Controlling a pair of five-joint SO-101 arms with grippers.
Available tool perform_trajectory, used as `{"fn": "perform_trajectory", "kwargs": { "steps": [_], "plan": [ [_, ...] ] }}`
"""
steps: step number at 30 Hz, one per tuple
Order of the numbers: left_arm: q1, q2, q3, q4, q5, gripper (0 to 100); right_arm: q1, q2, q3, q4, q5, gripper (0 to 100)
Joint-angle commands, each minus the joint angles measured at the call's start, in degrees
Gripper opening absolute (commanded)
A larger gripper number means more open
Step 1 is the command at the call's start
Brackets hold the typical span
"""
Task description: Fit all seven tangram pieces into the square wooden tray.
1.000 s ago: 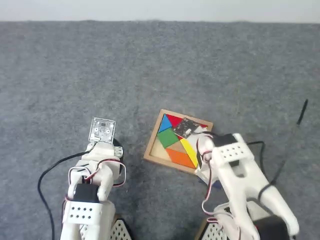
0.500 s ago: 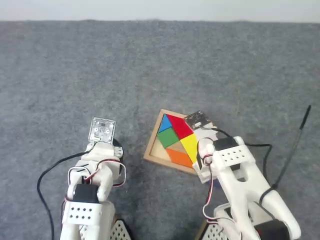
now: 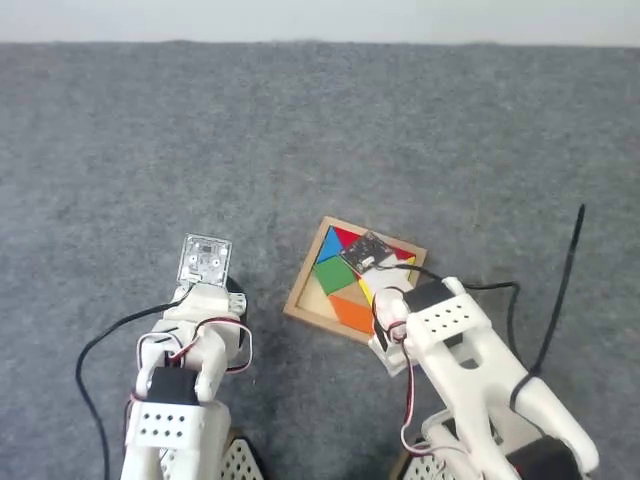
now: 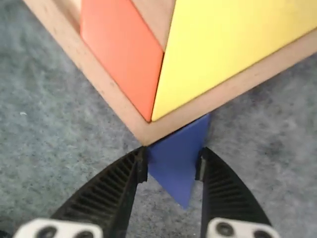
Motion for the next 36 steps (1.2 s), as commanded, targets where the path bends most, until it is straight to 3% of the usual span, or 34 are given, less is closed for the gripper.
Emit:
{"fn": "perform_trajectory", "kwargs": {
  "steps": [1, 9, 17, 20, 27, 31, 36],
  "plan": [
    [-0.3, -0.7, -0.5, 0.1, 0.3, 1, -0.9, 0.3, 1.8, -2.8, -0.1, 18.1],
    [-0.3, -0.7, -0.5, 0.1, 0.3, 1, 1.0, 0.3, 2.5, -3.5, 0.6, 18.0],
    [-0.3, -0.7, -0.5, 0.1, 0.3, 1, 18.8, 0.3, 2.5, -3.3, 9.0, 18.0],
    [-0.3, -0.7, -0.5, 0.1, 0.3, 1, 21.8, -0.3, 2.4, -3.3, 10.7, 18.0],
    [-0.3, -0.7, -0.5, 0.1, 0.3, 1, 14.7, -0.5, -1.0, -0.9, 10.4, 18.0],
    [-0.3, -0.7, -0.5, 0.1, 0.3, 1, 10.0, -0.5, -3.0, 1.5, 5.0, 18.2],
    [-0.3, -0.7, -0.5, 0.1, 0.3, 1, 10.9, 0.2, -2.6, 1.5, 4.9, 18.4]
  ]
}}
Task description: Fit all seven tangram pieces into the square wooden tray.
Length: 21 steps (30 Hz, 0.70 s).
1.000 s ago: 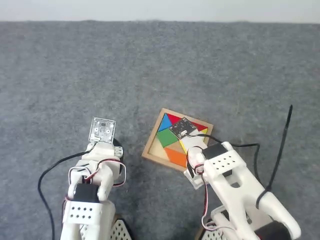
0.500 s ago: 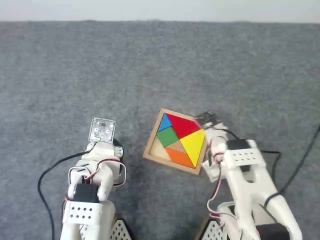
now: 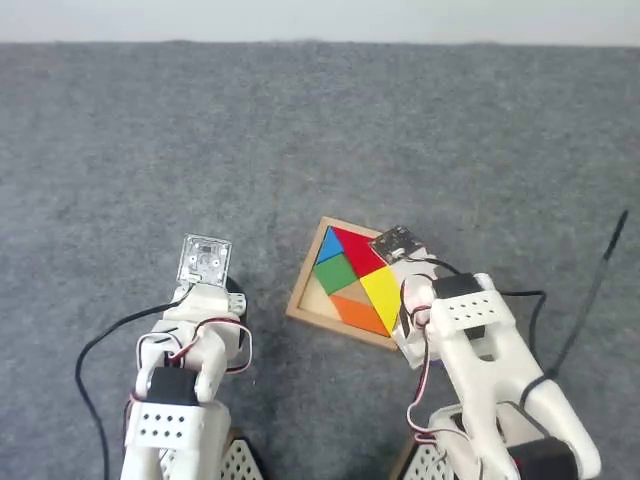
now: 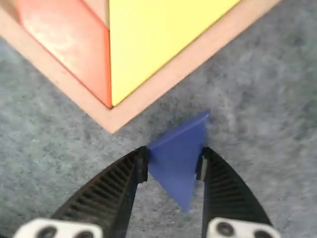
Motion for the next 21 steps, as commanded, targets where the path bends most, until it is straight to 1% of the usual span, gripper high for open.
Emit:
{"fn": "perform_trajectory", "kwargs": {
  "steps": [1, 8, 14, 21],
  "plan": [
    [-0.3, -0.7, -0.5, 0.1, 0.3, 1, 0.7, -0.7, -2.3, 0.7, -0.7, 18.6],
    [-0.3, -0.7, -0.5, 0.1, 0.3, 1, 0.5, -0.4, -1.6, 0.7, 0.0, 29.2],
    [-0.3, -0.7, -0.5, 0.1, 0.3, 1, 0.8, -2.2, -3.8, 1.4, -0.1, 29.3],
    [-0.3, -0.7, -0.5, 0.1, 0.3, 1, 0.5, -9.8, -4.0, 5.8, -0.1, 29.2]
  ]
}}
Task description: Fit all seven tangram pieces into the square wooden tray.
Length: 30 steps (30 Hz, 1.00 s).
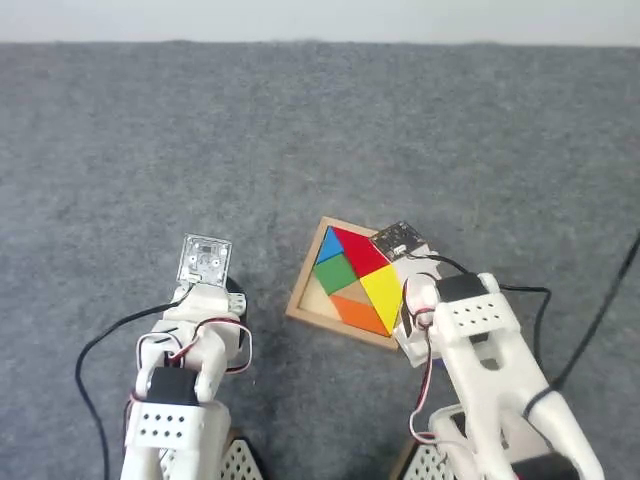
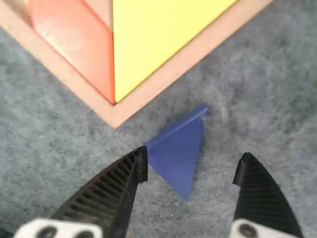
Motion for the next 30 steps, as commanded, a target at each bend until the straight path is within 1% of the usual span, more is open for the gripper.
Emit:
{"fn": "perform_trajectory", "kwargs": {
  "steps": [1, 4, 6, 10, 19, 21, 23, 27, 30],
  "plan": [
    [-0.3, -0.7, -0.5, 0.1, 0.3, 1, 0.5, -5.4, -2.6, 2.2, 0.0, 29.2],
    [-0.3, -0.7, -0.5, 0.1, 0.3, 1, 0.2, -5.3, 0.4, 1.7, 0.4, 29.2],
    [-0.3, -0.7, -0.5, 0.1, 0.3, 1, -0.2, -4.2, 2.2, 0.4, 2.4, 29.2],
    [-0.3, -0.7, -0.5, 0.1, 0.3, 1, -0.7, -1.1, 2.6, 0.0, 3.8, 29.2],
    [-0.3, -0.7, -0.5, 0.1, 0.3, 1, -7.5, 5.3, 2.8, -3.2, 3.2, 29.2],
    [-0.3, -0.7, -0.5, 0.1, 0.3, 1, -7.3, 6.1, 3.0, -4.4, 2.3, 29.2],
    [-0.3, -0.7, -0.5, 0.1, 0.3, 1, -6.8, 7.3, 3.0, -5.2, -0.4, 29.2],
    [-0.3, -0.7, -0.5, 0.1, 0.3, 1, -2.8, 10.3, 2.7, -6.5, -1.0, 29.1],
    [-0.3, -0.7, -0.5, 0.1, 0.3, 1, -0.7, 11.4, 2.5, -6.7, -1.0, 25.1]
  ]
}}
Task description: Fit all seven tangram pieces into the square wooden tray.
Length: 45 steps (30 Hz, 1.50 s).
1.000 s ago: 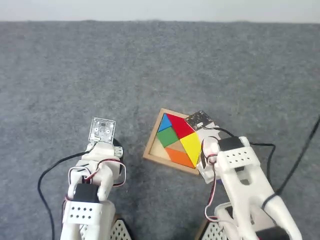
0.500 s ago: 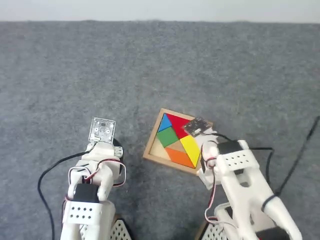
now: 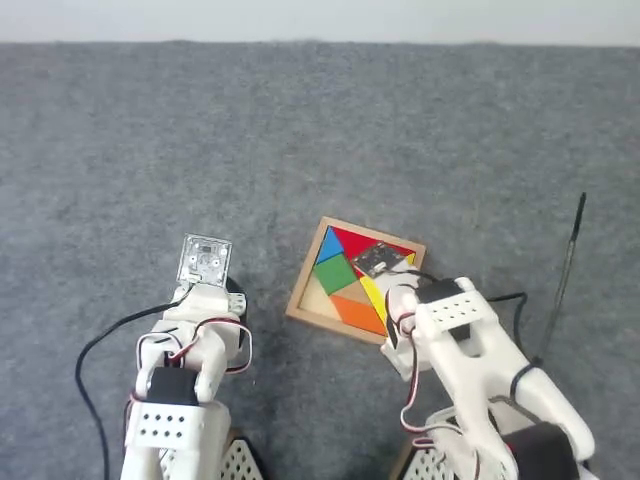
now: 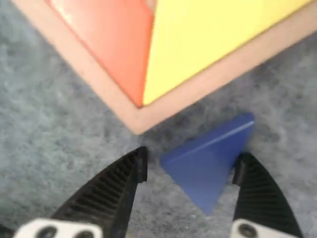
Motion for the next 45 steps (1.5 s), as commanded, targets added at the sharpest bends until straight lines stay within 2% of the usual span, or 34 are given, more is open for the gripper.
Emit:
{"fn": "perform_trajectory", "kwargs": {
  "steps": [1, 6, 15, 28, 32, 36, 40, 45],
  "plan": [
    [-0.3, -0.7, -0.5, 0.1, 0.3, 1, 3.3, 2.2, -0.6, -0.9, -0.9, 23.2],
    [-0.3, -0.7, -0.5, 0.1, 0.3, 1, 3.4, 2.5, -1.2, -0.9, -0.9, 16.4],
    [-0.3, -0.7, -0.5, 0.1, 0.3, 1, 3.6, 1.9, -3.9, 0.0, -0.6, 11.9],
    [-0.3, -0.7, -0.5, 0.1, 0.3, 1, 2.8, 1.9, -21.3, 11.6, -1.0, 11.5],
    [-0.3, -0.7, -0.5, 0.1, 0.3, 1, -4.2, 2.6, -24.2, 10.9, -1.3, 11.5],
    [-0.3, -0.7, -0.5, 0.1, 0.3, 1, -13.1, 2.6, -27.7, 10.9, -6.4, 11.5],
    [-0.3, -0.7, -0.5, 0.1, 0.3, 1, -17.0, 4.2, -32.9, 10.9, -9.5, 11.5],
    [-0.3, -0.7, -0.5, 0.1, 0.3, 1, -20.1, 14.5, -40.2, 9.6, -14.6, 11.8]
  ]
}}
